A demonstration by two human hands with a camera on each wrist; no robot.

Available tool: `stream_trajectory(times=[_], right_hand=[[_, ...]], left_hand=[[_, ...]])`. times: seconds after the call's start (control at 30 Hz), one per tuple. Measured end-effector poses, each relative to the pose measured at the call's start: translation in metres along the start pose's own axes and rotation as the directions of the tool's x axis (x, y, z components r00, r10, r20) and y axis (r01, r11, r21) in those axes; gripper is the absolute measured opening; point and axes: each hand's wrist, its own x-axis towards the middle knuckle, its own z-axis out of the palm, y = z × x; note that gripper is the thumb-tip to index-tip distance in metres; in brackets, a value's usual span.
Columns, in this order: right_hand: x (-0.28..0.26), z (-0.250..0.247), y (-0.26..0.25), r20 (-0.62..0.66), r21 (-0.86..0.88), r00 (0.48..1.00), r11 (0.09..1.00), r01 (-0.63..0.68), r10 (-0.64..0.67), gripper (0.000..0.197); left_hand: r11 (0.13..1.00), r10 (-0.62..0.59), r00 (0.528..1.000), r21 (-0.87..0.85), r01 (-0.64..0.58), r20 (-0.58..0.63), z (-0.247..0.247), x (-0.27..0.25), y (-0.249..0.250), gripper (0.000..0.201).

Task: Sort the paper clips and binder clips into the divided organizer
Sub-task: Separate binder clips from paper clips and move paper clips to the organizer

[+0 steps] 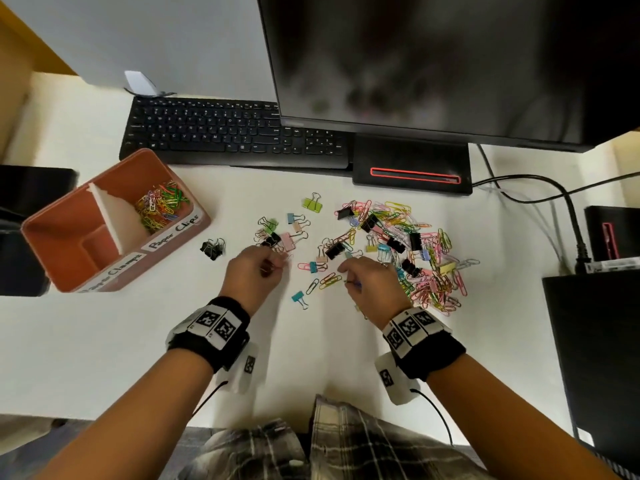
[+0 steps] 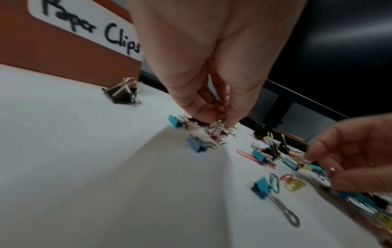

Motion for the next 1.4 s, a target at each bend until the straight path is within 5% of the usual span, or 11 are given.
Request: stream_trajectory(times=[0.13, 0.33, 0.7, 1.0, 1.17, 1.4], right_hand=[[-0.004, -0.005, 0.002, -0.015, -0.114, 0.999, 0.993, -0.03, 0.029, 0.031], [0.009, 0.006, -0.02, 0.131, -0.227, 0.986, 0.965, 0.132, -0.104, 0.031], [0.019, 0.018, -0.02, 0.214, -0.149, 0.976, 0.989, 0.0, 0.032, 0.021], [0.019, 0.017, -0.019, 0.203, -0.089, 0.978, 0.996, -0.021, 0.039, 0.02], [0.017, 0.014, -0.018, 0.262, -0.124, 0.965, 0.992, 0.008, 0.025, 0.021], [0.037, -0.042, -0.005, -0.034, 0.039, 0.999, 0.999, -0.005, 0.006, 0.015]], left_hand=[[1.0, -0.022, 1.0, -0.015, 0.022, 0.016, -0.015, -0.002, -0.014, 0.025], [0.972, 0.155, 0.987, 0.176, -0.158, 0.03, -0.008, 0.001, -0.013, 0.023], [0.898, 0.133, 0.986, 0.408, -0.165, 0.105, 0.015, 0.02, 0.008, 0.011], [0.885, 0.201, 0.958, 0.382, -0.267, 0.203, 0.01, 0.027, 0.008, 0.005], [0.909, 0.167, 0.926, 0.31, -0.277, 0.339, 0.018, 0.019, 0.019, 0.03], [0.854, 0.186, 0.92, 0.407, -0.325, 0.344, 0.031, 0.026, 0.021, 0.012]])
